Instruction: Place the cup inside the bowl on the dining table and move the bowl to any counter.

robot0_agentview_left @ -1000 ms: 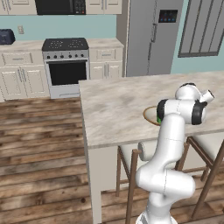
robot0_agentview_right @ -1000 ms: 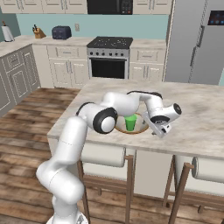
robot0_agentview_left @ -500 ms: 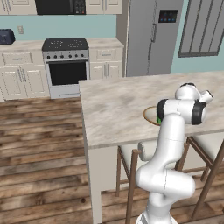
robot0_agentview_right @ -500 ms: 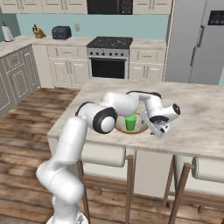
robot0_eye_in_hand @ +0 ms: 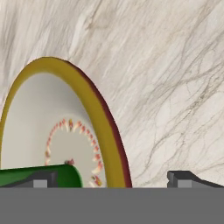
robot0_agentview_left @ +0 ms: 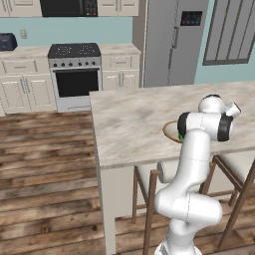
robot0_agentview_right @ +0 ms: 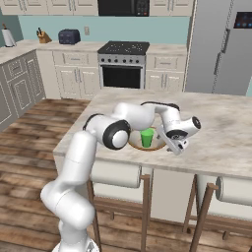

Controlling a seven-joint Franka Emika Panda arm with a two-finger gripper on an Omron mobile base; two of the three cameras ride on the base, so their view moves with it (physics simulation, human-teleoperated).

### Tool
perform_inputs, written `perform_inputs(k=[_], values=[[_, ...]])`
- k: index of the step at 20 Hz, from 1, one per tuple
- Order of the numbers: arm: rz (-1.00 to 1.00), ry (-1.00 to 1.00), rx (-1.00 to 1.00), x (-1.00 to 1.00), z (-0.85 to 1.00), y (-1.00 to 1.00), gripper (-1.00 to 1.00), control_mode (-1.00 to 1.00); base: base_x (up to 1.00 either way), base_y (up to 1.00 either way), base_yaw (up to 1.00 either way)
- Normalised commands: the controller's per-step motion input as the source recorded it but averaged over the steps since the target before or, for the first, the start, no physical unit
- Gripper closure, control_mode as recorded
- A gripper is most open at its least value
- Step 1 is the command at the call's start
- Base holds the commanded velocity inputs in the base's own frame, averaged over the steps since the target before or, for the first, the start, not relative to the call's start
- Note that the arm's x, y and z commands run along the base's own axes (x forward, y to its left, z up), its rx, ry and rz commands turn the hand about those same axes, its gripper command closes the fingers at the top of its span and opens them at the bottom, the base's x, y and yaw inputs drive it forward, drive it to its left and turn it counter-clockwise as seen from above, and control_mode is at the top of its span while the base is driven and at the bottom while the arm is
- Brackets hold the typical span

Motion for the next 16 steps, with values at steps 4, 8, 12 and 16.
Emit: perform_inputs(k=[4, 8, 12, 16], values=[[0.0, 0.0, 0.0, 0.0, 0.0, 0.0, -1.0, -1.0, 0.0, 0.0, 0.0], [0.0, 0.0, 0.0, 0.0, -0.08, 0.0, -1.0, -1.0, 0.0, 0.0, 0.0], [0.0, 0.0, 0.0, 0.0, -0.12, 0.0, -1.0, -1.0, 0.0, 0.0, 0.0], [0.0, 0.0, 0.0, 0.0, 0.0, 0.0, -1.0, -1.0, 0.0, 0.0, 0.0]])
